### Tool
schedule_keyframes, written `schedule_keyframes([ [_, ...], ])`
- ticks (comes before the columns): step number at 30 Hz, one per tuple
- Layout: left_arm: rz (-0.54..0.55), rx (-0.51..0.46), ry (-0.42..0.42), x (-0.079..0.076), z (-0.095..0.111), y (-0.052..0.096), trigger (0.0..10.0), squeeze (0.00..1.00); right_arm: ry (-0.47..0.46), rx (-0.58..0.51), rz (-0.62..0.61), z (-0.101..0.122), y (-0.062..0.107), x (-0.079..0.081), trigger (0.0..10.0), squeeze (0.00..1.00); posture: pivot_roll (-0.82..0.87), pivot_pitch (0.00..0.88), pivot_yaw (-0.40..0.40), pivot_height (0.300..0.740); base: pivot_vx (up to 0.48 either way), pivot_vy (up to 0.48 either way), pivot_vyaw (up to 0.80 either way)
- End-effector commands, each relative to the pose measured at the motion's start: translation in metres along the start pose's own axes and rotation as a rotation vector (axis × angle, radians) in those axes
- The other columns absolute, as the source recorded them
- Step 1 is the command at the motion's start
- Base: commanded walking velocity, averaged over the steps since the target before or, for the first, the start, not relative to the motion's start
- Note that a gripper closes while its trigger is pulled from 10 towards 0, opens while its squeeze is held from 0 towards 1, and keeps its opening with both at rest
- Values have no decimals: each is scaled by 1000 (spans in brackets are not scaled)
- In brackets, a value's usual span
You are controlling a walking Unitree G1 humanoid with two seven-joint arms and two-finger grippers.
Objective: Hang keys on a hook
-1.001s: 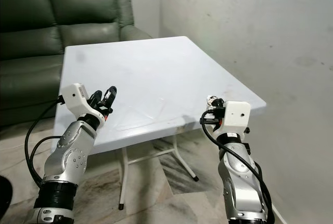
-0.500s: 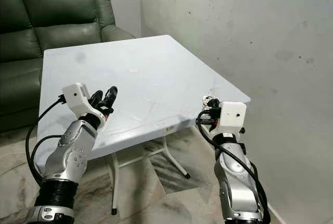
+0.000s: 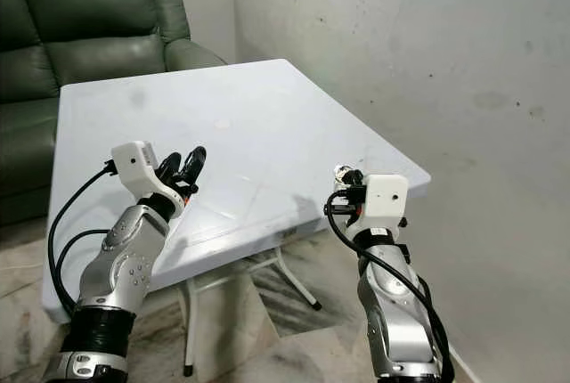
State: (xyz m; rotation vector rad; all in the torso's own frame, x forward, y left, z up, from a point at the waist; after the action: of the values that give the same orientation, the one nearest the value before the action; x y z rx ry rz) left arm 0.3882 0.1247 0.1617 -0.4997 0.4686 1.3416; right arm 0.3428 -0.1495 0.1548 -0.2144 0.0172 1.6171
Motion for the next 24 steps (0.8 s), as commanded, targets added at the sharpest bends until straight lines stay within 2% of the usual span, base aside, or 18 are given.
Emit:
schedule_keyframes([
  [1, 9, 7, 0, -4, -2, -2, 10000, 0, 14, 7, -11, 0, 0, -6, 10000, 0, 0, 0, -43, 740, 0, 0, -763],
  [7, 54, 19, -2, 1, -3, -2, 10000, 0, 16, 6, -5, 1, 0, -6, 10000, 0, 5, 0, -46, 740, 0, 0, -763],
  [24, 63, 18, -22, 2, -2, 0, 10000, 0, 10, 6, -7, 3, -2, -5, 10000, 0, 17, 0, -48, 740, 0, 0, -759],
])
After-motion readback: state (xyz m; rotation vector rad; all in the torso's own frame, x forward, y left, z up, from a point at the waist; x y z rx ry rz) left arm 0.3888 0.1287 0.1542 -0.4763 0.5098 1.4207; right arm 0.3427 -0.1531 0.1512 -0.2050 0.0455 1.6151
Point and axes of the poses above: a point about 5 cm out from each wrist's last joint towards the gripper, its own y axis pointing back from the gripper into the wrist, its own z axis along the axis of the wrist's last joint, x = y × z, the point moved 4 cm from there along -y, pointing out of the wrist towards the gripper, and after that the axes turned 11 degrees about y, right-handed, at the moved point
